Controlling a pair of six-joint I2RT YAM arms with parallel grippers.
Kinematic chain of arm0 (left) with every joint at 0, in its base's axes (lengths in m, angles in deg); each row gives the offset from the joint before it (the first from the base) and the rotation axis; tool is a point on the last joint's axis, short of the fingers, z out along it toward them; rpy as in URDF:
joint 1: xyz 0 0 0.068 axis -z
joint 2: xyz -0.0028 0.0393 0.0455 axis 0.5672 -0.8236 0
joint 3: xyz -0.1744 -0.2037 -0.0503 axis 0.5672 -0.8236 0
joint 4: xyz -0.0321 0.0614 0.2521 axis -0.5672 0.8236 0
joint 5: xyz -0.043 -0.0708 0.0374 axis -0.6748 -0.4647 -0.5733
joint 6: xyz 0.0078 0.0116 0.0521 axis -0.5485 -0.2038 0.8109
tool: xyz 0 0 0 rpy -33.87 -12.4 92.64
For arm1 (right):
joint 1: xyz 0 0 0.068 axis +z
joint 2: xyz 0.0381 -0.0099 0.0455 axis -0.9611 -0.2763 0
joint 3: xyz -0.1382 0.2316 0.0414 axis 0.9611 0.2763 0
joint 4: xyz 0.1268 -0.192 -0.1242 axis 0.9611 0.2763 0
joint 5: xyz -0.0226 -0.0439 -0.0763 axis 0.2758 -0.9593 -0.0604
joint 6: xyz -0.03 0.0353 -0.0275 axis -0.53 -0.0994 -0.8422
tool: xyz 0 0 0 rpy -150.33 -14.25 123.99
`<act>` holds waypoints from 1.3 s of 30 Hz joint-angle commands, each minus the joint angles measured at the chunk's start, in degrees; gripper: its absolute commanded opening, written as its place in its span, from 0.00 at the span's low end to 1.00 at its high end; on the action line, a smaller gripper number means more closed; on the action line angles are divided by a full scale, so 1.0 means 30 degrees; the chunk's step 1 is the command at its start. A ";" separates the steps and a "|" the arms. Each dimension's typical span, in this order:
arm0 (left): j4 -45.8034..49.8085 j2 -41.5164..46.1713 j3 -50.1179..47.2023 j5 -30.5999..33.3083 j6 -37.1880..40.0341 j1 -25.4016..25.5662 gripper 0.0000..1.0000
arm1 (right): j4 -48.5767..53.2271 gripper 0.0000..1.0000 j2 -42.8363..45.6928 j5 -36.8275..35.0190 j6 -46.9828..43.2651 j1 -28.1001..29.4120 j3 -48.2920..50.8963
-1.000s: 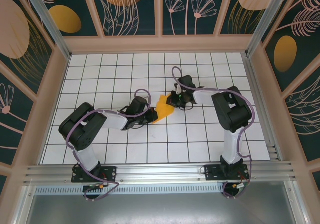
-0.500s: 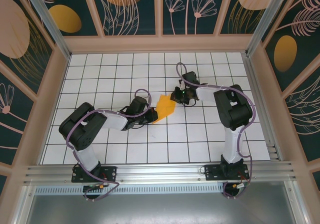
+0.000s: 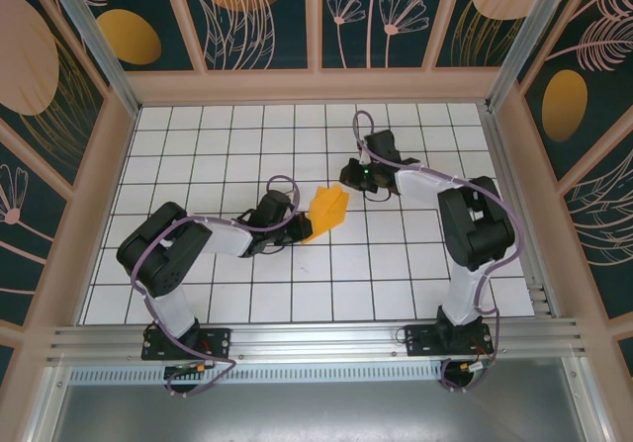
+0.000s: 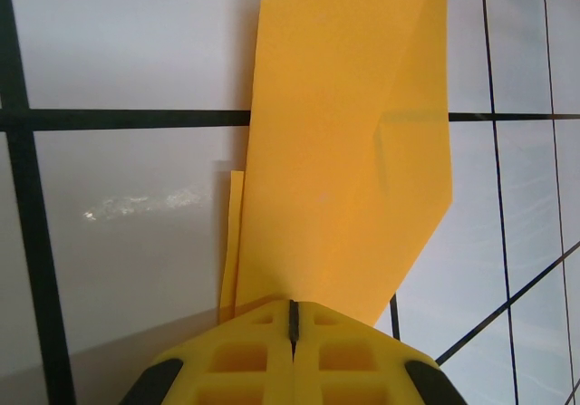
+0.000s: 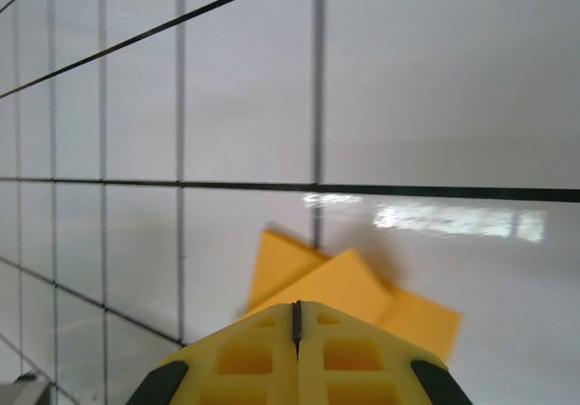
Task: Fold a paper plane with a square sheet of paper (pick it up from the middle)
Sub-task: Fourth fold the wing at the center of the table.
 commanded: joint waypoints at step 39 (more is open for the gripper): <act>0.3535 0.0564 0.0116 -0.1151 0.0544 0.0071 0.11 | 0.0207 0.08 0.0247 -0.2849 -0.0158 -0.0500 0.0031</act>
